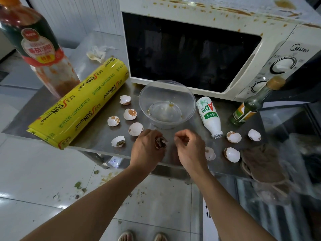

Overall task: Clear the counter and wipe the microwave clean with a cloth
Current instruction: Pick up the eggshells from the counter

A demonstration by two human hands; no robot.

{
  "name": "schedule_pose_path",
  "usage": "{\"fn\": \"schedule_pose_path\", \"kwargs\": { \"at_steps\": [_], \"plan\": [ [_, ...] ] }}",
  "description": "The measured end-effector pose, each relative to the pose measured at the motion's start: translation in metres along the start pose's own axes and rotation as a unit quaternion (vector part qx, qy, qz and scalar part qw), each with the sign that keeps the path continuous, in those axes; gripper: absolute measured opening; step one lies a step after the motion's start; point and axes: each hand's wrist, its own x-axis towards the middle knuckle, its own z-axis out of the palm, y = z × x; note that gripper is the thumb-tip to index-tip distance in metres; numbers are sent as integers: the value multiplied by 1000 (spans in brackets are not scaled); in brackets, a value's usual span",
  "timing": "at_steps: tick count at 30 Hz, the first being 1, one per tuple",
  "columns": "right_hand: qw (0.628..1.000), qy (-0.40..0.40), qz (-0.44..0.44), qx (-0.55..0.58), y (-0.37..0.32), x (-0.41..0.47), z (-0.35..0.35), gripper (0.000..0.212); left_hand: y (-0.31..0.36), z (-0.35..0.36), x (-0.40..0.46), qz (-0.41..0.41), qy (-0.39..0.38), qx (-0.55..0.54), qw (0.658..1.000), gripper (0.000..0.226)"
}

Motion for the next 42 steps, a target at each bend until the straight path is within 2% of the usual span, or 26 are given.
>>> {"fn": "schedule_pose_path", "kwargs": {
  "at_steps": [5, 12, 20, 27, 37, 42],
  "plan": [
    [1000, -21, -2, 12, -9, -7, 0, 3, -4, -31, -10, -34, 32, -5, 999, 36],
    [998, -63, -4, 24, -26, -17, 9, 4, -34, -71, -9, -88, 66, 52, 993, 37],
    [998, -69, 1, 14, -30, -24, 25, 4, -66, -71, -6, -147, 42, 37, 988, 42],
    [998, -67, 14, 11, -32, -26, 31, 5, -73, -68, -2, -140, 23, 14, 990, 41],
    [998, -48, 27, 14, -38, -18, 25, 3, -46, -71, 21, -50, 55, -30, 997, 34],
    [998, -44, 24, 25, -36, -14, 23, 7, -45, -54, 33, -59, 28, -14, 998, 34]
  ]
}}
